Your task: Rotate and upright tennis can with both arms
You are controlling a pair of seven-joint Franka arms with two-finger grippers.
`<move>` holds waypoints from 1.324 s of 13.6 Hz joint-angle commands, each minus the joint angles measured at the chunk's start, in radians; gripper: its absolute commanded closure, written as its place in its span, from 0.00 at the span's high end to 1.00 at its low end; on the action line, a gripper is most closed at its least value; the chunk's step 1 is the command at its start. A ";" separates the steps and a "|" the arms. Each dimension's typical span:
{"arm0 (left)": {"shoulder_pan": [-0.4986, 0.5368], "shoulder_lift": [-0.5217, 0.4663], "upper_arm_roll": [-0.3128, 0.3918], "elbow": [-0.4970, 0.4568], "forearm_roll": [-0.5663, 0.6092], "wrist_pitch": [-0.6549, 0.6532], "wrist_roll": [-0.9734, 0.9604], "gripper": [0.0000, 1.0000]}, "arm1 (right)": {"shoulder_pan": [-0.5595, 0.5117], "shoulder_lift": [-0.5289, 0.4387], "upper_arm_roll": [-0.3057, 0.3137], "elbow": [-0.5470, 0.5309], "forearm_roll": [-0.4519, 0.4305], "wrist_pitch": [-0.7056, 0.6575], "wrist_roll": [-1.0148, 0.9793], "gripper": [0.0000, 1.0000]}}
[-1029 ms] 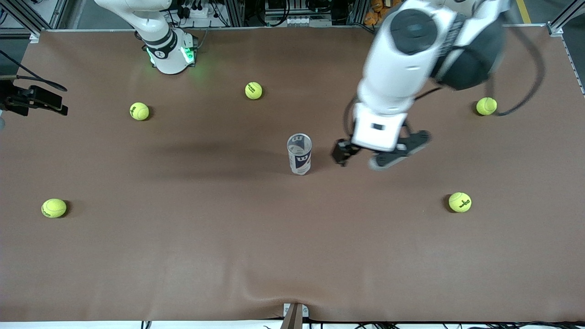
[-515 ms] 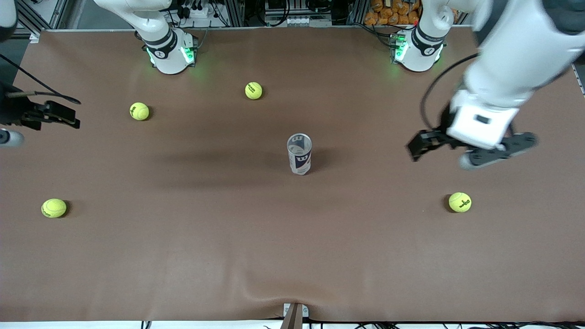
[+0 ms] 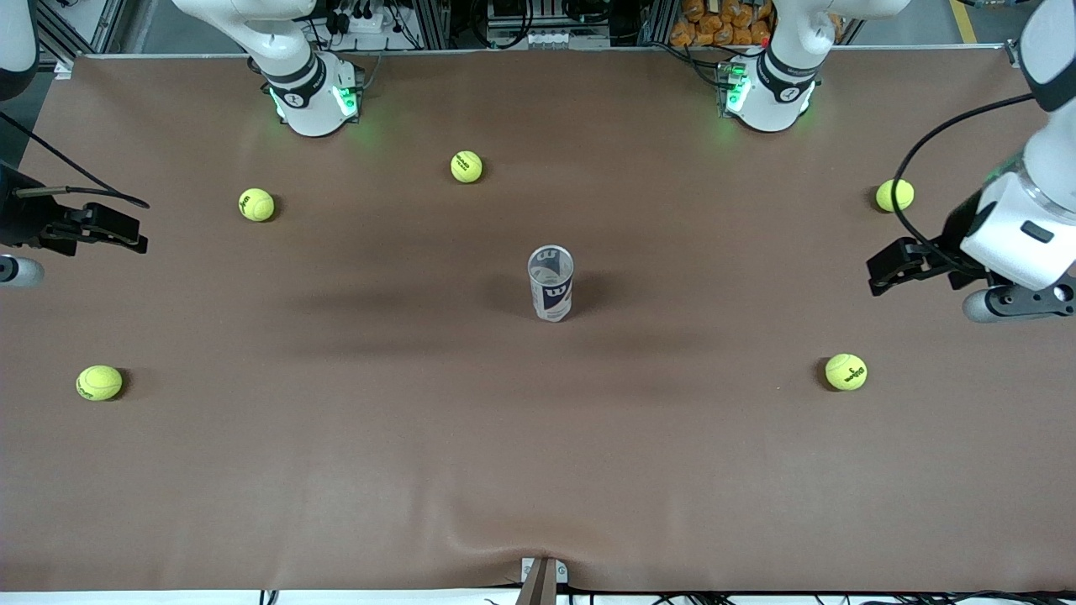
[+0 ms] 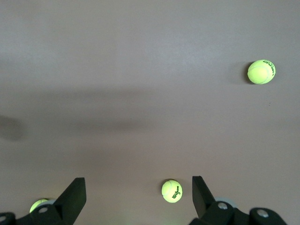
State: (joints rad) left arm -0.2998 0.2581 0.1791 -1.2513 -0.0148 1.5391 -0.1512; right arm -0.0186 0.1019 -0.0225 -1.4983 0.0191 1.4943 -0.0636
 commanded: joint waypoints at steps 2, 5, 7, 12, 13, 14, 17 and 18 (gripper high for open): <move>0.051 -0.019 -0.018 -0.019 0.007 -0.014 0.094 1.00 | 0.012 -0.002 0.003 0.015 0.009 -0.019 0.004 1.00; 0.062 -0.019 -0.020 -0.020 0.018 -0.014 0.079 1.00 | 0.012 -0.008 0.003 0.016 0.009 -0.051 0.004 1.00; 0.141 -0.026 -0.067 -0.043 0.004 -0.011 0.079 1.00 | 0.014 -0.013 0.004 0.016 0.007 -0.080 0.001 1.00; 0.272 -0.075 -0.194 -0.114 0.010 0.003 0.065 1.00 | 0.037 -0.013 0.007 0.021 0.007 -0.072 0.002 1.00; 0.310 -0.097 -0.229 -0.153 0.007 0.028 0.065 1.00 | 0.040 -0.011 0.007 0.023 0.009 -0.065 0.004 1.00; 0.312 -0.123 -0.245 -0.189 0.013 0.051 0.062 1.00 | 0.052 -0.011 0.007 0.021 0.007 -0.051 0.004 1.00; 0.304 -0.175 -0.248 -0.270 0.019 0.087 0.055 1.00 | 0.055 -0.005 0.006 0.020 0.002 -0.049 0.002 1.00; 0.306 -0.200 -0.248 -0.310 0.018 0.107 0.053 1.00 | 0.055 -0.002 0.006 0.018 0.001 -0.048 0.002 1.00</move>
State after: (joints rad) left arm -0.0023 0.1425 -0.0555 -1.4430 -0.0148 1.5914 -0.0809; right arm 0.0309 0.0991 -0.0133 -1.4825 0.0196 1.4438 -0.0642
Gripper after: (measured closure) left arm 0.000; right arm 0.000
